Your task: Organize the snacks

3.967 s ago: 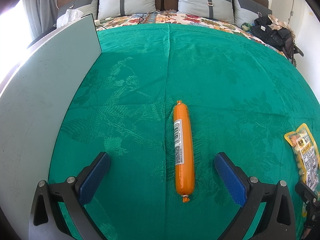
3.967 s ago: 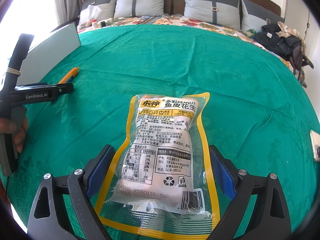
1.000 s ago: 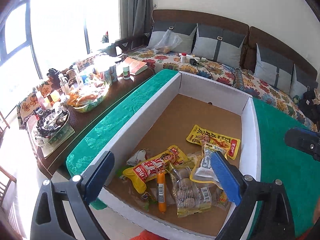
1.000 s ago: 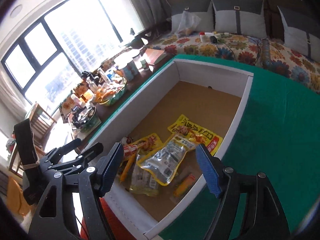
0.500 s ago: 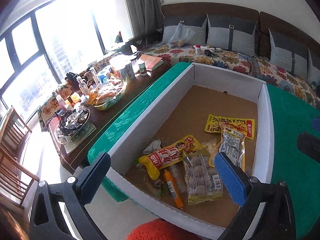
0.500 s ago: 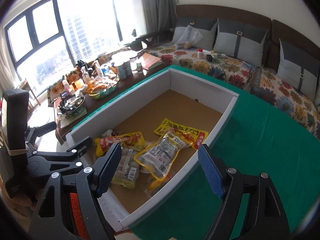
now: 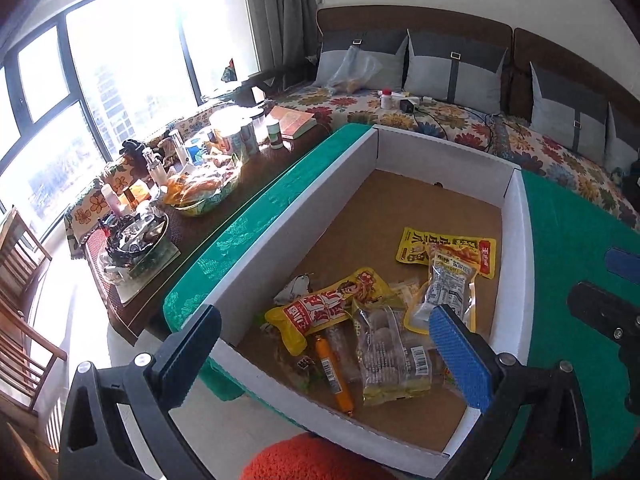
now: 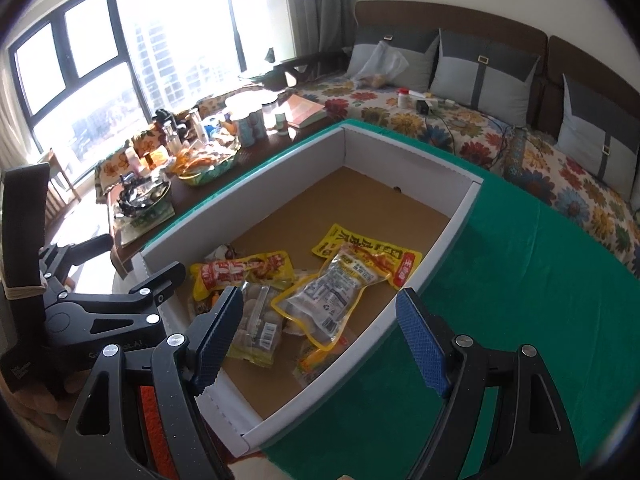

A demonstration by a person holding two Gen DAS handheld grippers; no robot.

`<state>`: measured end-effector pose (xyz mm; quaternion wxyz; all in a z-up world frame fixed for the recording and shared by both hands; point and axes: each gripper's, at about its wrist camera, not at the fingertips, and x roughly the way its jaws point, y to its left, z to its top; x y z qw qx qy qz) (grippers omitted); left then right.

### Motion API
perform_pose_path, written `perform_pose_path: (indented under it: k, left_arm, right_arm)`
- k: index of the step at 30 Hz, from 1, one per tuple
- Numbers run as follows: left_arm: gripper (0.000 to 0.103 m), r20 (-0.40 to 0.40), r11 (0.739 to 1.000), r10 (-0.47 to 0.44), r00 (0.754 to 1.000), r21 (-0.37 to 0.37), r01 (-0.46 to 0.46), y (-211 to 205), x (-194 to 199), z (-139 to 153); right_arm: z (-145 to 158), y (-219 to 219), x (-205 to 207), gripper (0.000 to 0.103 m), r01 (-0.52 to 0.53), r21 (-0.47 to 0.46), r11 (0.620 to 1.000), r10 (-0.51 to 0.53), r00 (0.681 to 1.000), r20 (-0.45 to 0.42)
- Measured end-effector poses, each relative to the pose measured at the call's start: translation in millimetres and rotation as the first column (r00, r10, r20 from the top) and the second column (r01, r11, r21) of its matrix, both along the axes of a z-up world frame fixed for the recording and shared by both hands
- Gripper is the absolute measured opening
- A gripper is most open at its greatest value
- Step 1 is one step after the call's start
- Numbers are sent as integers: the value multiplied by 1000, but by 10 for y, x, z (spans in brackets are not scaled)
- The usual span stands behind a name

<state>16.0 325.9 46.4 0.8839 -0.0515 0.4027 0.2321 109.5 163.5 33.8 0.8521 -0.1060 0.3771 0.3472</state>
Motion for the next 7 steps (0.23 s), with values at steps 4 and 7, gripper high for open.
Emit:
perform_pose_path:
  k: [4,7]
  left_arm:
    - [103,-16,999,-5,1000,-32,4,10,-9,-49]
    - [103,-8,999,-11,1000,-35,11,-12,-27,-41]
  right_arm:
    - [-27,6,5,82,7,-3,1000,-7,1000,-12]
    - [-39,15,-2,82,2,-5,1000,-2,1000,-16]
